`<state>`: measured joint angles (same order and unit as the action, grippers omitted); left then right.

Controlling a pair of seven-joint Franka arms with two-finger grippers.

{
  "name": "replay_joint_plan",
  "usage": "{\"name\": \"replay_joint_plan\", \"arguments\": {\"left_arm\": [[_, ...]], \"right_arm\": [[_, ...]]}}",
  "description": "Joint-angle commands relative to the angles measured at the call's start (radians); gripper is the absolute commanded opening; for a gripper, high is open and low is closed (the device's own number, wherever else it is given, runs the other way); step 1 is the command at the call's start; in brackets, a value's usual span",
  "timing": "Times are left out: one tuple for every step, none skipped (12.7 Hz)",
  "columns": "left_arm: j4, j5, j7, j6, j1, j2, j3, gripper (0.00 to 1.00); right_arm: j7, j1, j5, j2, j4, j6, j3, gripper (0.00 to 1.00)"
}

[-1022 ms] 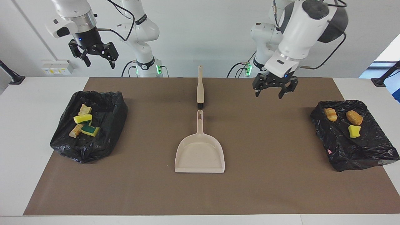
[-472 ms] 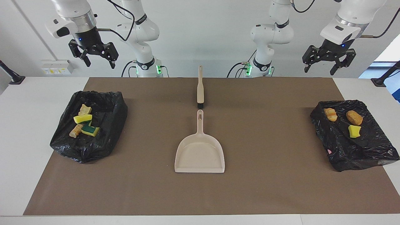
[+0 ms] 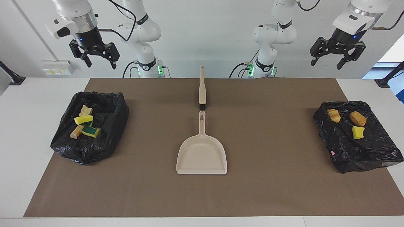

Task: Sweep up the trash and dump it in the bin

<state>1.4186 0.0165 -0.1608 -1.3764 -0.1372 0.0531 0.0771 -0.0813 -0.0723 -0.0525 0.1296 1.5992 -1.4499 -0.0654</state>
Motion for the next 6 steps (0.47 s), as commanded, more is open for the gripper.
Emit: {"name": "replay_joint_plan", "arguments": {"left_arm": [[-0.003,0.014,-0.005,0.008,0.019,-0.006,-0.01,1.0],[-0.004,0.014,-0.006,0.008,0.019,-0.007,-0.01,1.0],[-0.004,0.014,-0.006,0.001,0.019,-0.007,-0.01,1.0],[-0.004,0.011,-0.006,-0.004,0.019,-0.007,-0.01,1.0],[-0.004,0.011,-0.006,-0.006,0.019,-0.007,-0.01,1.0],[-0.004,0.01,-0.005,-0.004,0.019,-0.007,-0.01,1.0]], "right_arm": [[0.031,0.014,0.022,0.01,0.008,0.011,0.002,1.0],[0.029,0.014,0.022,0.01,0.008,0.011,0.002,1.0],[0.029,0.014,0.022,0.01,0.008,0.011,0.002,1.0],[0.029,0.014,0.022,0.01,0.008,0.011,0.002,1.0],[0.029,0.014,0.022,0.01,0.008,0.011,0.002,1.0],[0.029,0.014,0.022,0.01,0.008,0.011,0.002,1.0]]}}
